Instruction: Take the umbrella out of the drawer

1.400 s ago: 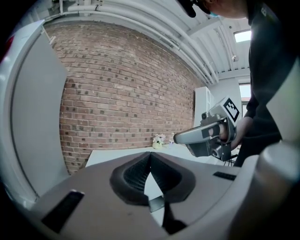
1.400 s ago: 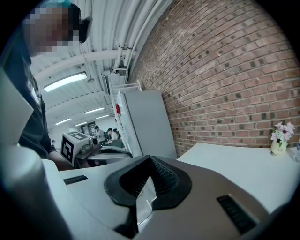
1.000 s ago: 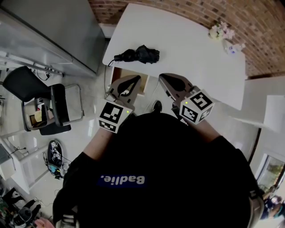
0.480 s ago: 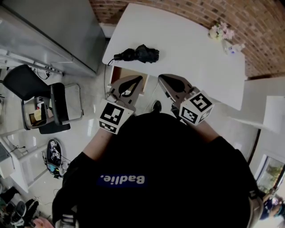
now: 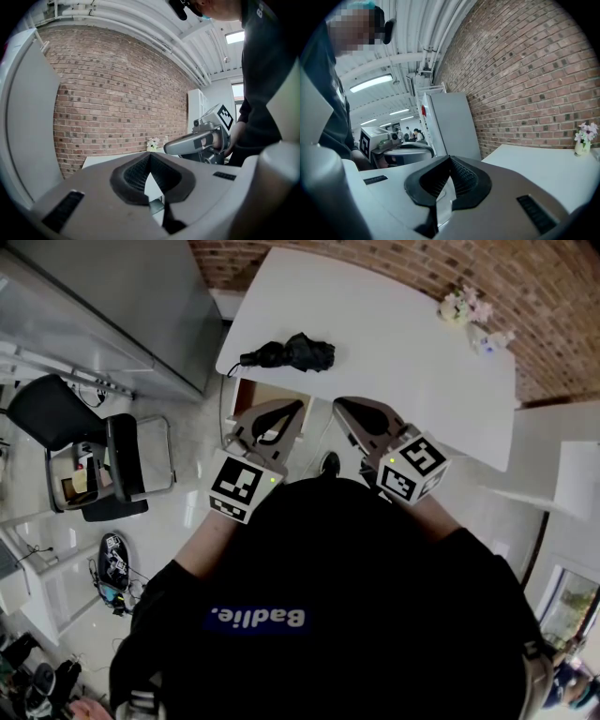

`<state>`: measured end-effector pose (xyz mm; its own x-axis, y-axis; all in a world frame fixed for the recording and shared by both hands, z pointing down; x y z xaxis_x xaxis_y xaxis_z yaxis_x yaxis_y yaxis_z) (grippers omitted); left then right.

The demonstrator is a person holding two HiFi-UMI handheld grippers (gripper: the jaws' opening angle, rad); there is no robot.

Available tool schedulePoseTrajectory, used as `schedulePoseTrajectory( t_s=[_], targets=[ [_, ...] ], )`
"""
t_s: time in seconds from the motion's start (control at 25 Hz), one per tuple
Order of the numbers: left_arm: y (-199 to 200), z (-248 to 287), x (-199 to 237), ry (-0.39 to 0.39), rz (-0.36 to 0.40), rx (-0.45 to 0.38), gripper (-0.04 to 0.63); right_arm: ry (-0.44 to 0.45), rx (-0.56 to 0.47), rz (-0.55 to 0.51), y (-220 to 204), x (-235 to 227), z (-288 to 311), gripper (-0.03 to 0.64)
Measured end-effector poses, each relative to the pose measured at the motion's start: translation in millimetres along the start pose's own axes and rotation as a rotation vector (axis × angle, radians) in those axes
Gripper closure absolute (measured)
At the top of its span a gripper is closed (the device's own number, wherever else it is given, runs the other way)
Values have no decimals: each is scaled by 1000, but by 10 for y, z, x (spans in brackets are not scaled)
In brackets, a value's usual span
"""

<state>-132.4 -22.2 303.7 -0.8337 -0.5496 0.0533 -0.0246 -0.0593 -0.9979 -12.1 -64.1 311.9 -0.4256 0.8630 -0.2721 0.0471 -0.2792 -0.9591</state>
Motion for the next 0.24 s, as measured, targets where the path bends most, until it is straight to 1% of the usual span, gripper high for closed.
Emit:
schedulePoseTrajectory(
  t_s=[0.24],
  targets=[
    [10,-36,-10,-3,2,-1,594,-3,-4,3,-8,32,-6,588]
  ],
)
Point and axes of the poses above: the fingertips, and each gripper's own axes: z forward along the fingers, x to its left, y out of its top, the point moved 5 cm from there along -z, backward along the fingers, and after that the axes turned 9 degrees about -x, right-handed, at the moved point
